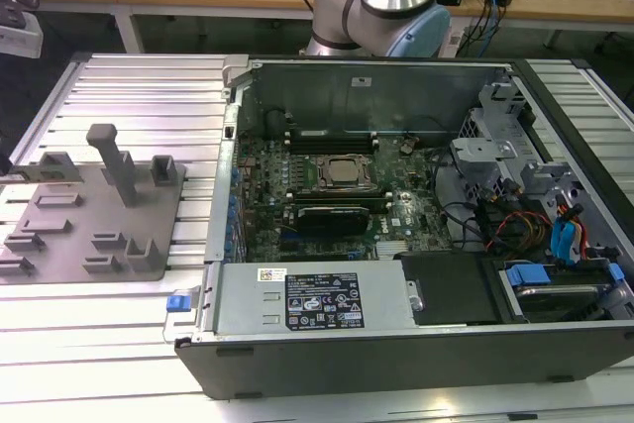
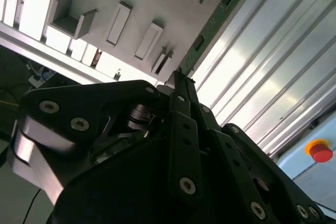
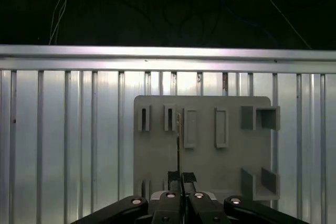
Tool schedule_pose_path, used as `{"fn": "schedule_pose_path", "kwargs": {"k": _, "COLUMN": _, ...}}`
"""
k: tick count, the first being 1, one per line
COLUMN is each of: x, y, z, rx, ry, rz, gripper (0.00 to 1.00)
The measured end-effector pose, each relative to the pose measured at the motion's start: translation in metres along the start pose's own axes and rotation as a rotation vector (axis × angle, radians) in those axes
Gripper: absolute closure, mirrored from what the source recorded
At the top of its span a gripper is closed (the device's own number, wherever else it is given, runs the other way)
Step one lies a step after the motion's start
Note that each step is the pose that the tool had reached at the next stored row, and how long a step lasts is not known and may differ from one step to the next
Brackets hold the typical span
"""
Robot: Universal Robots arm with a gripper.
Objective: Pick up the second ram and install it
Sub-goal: 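Pick up the second ram and move it above second insertion slot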
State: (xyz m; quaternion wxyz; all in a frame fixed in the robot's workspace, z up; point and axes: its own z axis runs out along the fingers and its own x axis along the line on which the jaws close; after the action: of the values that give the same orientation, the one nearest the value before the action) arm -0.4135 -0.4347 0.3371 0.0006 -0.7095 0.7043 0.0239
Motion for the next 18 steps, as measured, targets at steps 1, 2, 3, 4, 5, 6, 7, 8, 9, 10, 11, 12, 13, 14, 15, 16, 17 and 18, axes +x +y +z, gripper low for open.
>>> {"fn": "schedule_pose_path", "kwargs": {"k": 1, "x": -0.0005, "y": 0.0001, "z": -0.0031, "rx": 0.0002, "ry": 0.0001, "rz": 0.0, "gripper": 0.91}}
{"fn": "schedule_pose_path", "kwargs": {"k": 2, "x": -0.0007, "y": 0.0002, "z": -0.0052, "rx": 0.0002, "ry": 0.0002, "rz": 0.0, "gripper": 0.91}}
{"fn": "schedule_pose_path", "kwargs": {"k": 3, "x": -0.0009, "y": 0.0002, "z": -0.0071, "rx": 0.0002, "ry": 0.0002, "rz": 0.0, "gripper": 0.91}}
{"fn": "schedule_pose_path", "kwargs": {"k": 4, "x": -0.0012, "y": 0.0004, "z": -0.0111, "rx": 0.0003, "ry": 0.0002, "rz": 0.0, "gripper": 0.91}}
{"fn": "schedule_pose_path", "kwargs": {"k": 5, "x": -0.0014, "y": 0.0005, "z": -0.0146, "rx": 0.0004, "ry": 0.0002, "rz": 0.0, "gripper": 0.91}}
{"fn": "schedule_pose_path", "kwargs": {"k": 6, "x": -0.0016, "y": 0.0006, "z": -0.0181, "rx": 0.0006, "ry": 0.0002, "rz": 0.0, "gripper": 0.91}}
{"fn": "schedule_pose_path", "kwargs": {"k": 7, "x": -0.0019, "y": 0.0007, "z": -0.0223, "rx": 0.0006, "ry": 0.0003, "rz": 0.0, "gripper": 0.91}}
{"fn": "schedule_pose_path", "kwargs": {"k": 8, "x": -0.0022, "y": 0.0008, "z": -0.0261, "rx": 0.0008, "ry": 0.0002, "rz": 0.0, "gripper": 0.91}}
{"fn": "schedule_pose_path", "kwargs": {"k": 9, "x": -0.0025, "y": 0.001, "z": -0.0297, "rx": 0.0009, "ry": 0.0002, "rz": 0.0, "gripper": 0.91}}
{"fn": "schedule_pose_path", "kwargs": {"k": 10, "x": -0.003, "y": 0.0011, "z": -0.0344, "rx": 0.0011, "ry": 0.0003, "rz": 0.0, "gripper": 0.91}}
{"fn": "schedule_pose_path", "kwargs": {"k": 11, "x": -0.0037, "y": 0.0013, "z": -0.0397, "rx": 0.0013, "ry": 0.0005, "rz": 0.0, "gripper": 0.91}}
{"fn": "schedule_pose_path", "kwargs": {"k": 12, "x": -0.0042, "y": 0.0014, "z": -0.0427, "rx": 0.0016, "ry": 0.0007, "rz": 0.0, "gripper": 0.91}}
{"fn": "schedule_pose_path", "kwargs": {"k": 13, "x": -0.0048, "y": 0.0015, "z": -0.0462, "rx": 0.0018, "ry": 0.0011, "rz": 0.0, "gripper": 0.91}}
{"fn": "schedule_pose_path", "kwargs": {"k": 14, "x": -0.0051, "y": 0.0016, "z": -0.0482, "rx": 0.002, "ry": 0.0013, "rz": 0.0, "gripper": 0.91}}
{"fn": "schedule_pose_path", "kwargs": {"k": 15, "x": -0.0055, "y": 0.0016, "z": -0.0502, "rx": 0.0021, "ry": 0.0014, "rz": 0.0, "gripper": 0.91}}
{"fn": "schedule_pose_path", "kwargs": {"k": 16, "x": -0.0059, "y": 0.0017, "z": -0.0531, "rx": 0.0025, "ry": 0.0015, "rz": 0.0, "gripper": 0.91}}
{"fn": "schedule_pose_path", "kwargs": {"k": 17, "x": -0.0062, "y": 0.0018, "z": -0.0562, "rx": 0.0028, "ry": 0.0015, "rz": 0.0, "gripper": 0.91}}
{"fn": "schedule_pose_path", "kwargs": {"k": 18, "x": -0.0063, "y": 0.0019, "z": -0.0595, "rx": 0.003, "ry": 0.0015, "rz": 0.0, "gripper": 0.91}}
